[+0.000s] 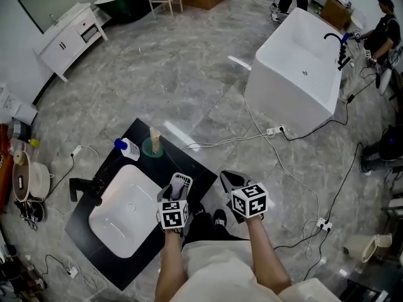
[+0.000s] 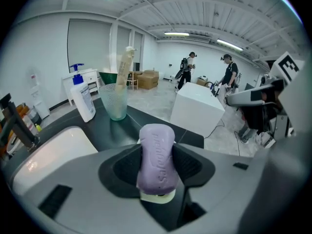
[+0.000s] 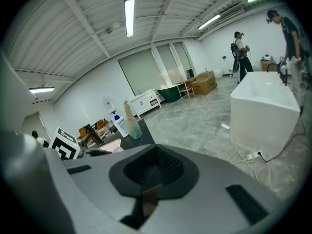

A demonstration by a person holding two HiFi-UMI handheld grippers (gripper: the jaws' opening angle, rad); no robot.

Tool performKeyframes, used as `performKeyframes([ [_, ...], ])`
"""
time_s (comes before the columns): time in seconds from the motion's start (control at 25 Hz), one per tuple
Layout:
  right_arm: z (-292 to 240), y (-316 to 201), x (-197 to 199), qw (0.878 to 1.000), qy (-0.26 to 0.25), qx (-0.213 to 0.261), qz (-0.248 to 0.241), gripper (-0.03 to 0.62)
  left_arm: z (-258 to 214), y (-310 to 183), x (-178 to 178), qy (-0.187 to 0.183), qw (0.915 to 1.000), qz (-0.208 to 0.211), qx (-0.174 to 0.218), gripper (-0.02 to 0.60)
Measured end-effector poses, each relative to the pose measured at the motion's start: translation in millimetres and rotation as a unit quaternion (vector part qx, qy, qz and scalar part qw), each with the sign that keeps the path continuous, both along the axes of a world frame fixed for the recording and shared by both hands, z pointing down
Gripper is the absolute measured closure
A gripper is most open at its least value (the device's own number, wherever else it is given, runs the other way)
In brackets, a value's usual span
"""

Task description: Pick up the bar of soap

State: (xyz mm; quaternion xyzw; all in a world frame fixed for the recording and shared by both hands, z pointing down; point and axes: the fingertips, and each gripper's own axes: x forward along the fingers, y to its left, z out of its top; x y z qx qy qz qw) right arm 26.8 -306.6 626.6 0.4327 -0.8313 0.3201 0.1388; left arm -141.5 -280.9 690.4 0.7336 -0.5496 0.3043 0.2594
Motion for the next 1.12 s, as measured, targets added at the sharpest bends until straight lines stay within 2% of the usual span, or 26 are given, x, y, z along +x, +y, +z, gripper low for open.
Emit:
performKeyframes([
  [0.24,-6.6,6.4,-9.7,1.0,-0.003,0.012,-0.017,0.589,-17.2,9.4,-9.0,0.012,0.9992,-0.025,0.03,0.38],
  [0.44,-10.7,12.4,-16.7,0.999,-0.01,0.014,-0.03,0.589,-38.3,23.3,-14.5,0.001,0.9978,-0.024,0.062,0.38],
  [0.68,-20.1,15.8,-23.1,0.999,-0.017,0.026,-0.034,0.589,-56.0,37.0,-33.3,0.003,0.9939,-0.06,0.093,0.38],
  [0.96,-21.0,25.7,-30.2,0.998,-0.014,0.031,-0.046,0.589,-63.6,49.7,-39.6,0.016,0.9906,-0.079,0.11,0.38],
  [1.12,-24.1,23.2,-33.5,0.998,-0.016,0.033,-0.042,0.589,-67.2,51.4,-40.6,0.027,0.9913,-0.07,0.108,0.38],
])
